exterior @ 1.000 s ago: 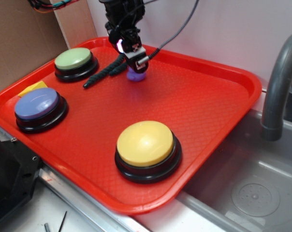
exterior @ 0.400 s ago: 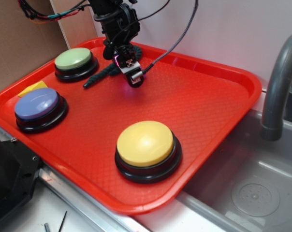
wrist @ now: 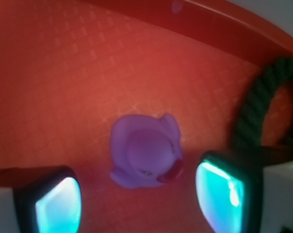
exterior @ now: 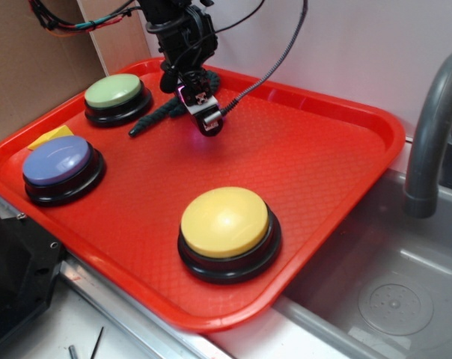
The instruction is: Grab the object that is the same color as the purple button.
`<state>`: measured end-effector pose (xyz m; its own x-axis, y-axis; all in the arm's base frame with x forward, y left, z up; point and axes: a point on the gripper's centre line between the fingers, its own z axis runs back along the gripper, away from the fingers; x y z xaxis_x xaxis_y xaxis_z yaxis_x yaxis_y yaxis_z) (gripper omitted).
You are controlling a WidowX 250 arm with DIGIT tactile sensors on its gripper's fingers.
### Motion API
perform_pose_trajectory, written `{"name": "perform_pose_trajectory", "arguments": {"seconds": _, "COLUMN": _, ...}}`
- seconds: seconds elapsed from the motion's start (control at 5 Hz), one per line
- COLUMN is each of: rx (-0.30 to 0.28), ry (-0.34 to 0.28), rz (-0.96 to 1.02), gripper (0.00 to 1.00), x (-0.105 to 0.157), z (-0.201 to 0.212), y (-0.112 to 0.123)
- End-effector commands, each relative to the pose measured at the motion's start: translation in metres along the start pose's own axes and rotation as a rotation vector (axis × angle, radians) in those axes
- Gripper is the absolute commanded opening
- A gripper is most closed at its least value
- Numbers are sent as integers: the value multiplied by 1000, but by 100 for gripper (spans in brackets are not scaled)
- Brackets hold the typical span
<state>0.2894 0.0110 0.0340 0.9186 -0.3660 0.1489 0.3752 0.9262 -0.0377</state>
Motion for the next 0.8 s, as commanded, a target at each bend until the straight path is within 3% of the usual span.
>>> {"name": "perform_pose_trajectory", "arguments": {"seconds": 0.0, "rx": 61, "ry": 14, "rz": -98, "gripper": 100, "x": 22, "z": -3, "y": -11}}
{"name": "perform_pose_trajectory", "arguments": {"seconds": 0.2, "rx": 55, "ry": 42, "rz": -141, "gripper": 100, "x": 23, "z": -8, "y": -19}}
{"name": "perform_pose_trajectory", "arguments": {"seconds": 0.4, "rx": 50, "ry": 44, "rz": -110, "gripper": 0, "x": 22, "z": -11, "y": -19}}
{"name": "perform_pose_trajectory", "arguments": {"seconds": 0.6, "rx": 48, "ry": 51, "rz": -106, "gripper": 0, "x": 21, "z": -11, "y": -18}}
